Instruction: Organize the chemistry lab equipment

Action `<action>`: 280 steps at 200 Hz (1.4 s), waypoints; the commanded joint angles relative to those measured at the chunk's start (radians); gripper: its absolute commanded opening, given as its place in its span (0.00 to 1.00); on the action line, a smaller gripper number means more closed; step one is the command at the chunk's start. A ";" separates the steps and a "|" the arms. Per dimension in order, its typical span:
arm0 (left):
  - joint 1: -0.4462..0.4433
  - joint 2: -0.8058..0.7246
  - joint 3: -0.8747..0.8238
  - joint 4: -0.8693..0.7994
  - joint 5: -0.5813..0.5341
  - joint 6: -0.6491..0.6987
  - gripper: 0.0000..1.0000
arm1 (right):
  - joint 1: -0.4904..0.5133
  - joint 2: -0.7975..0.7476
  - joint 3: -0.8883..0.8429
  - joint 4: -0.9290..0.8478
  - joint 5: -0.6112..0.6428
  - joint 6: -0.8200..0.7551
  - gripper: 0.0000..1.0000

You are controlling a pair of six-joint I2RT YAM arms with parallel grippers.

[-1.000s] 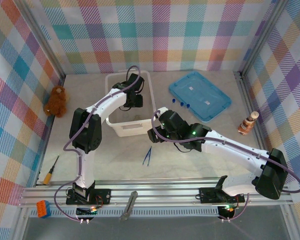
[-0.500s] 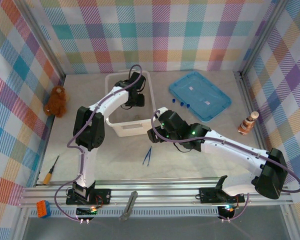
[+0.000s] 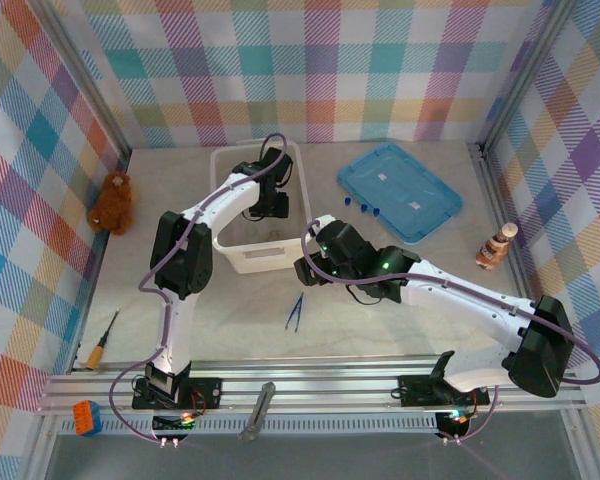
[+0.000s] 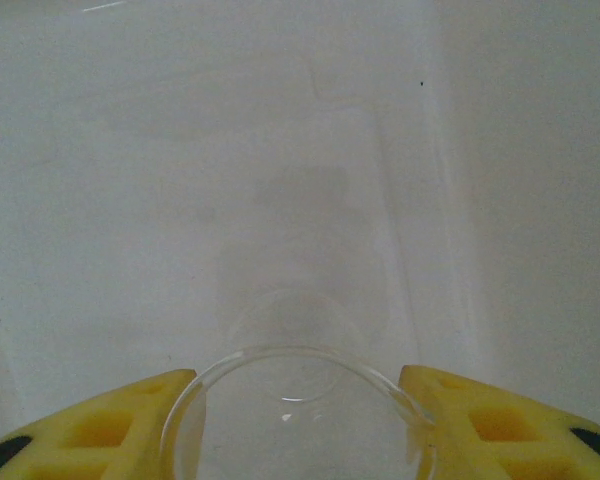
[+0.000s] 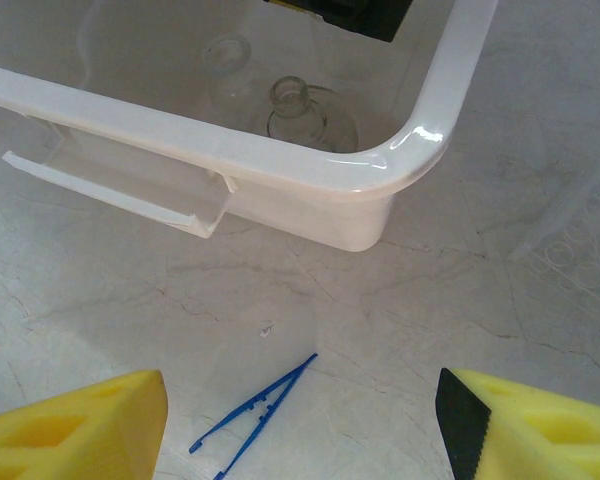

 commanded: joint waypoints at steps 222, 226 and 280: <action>0.009 -0.139 0.015 -0.005 0.002 -0.021 0.64 | 0.006 -0.011 0.010 0.012 -0.002 0.012 0.73; 0.009 -0.152 0.016 -0.005 0.000 -0.022 0.64 | 0.006 -0.011 0.007 0.013 -0.001 0.011 0.73; 0.009 -0.302 -0.001 -0.025 -0.018 -0.035 0.64 | 0.016 0.001 -0.012 -0.006 -0.001 0.045 0.75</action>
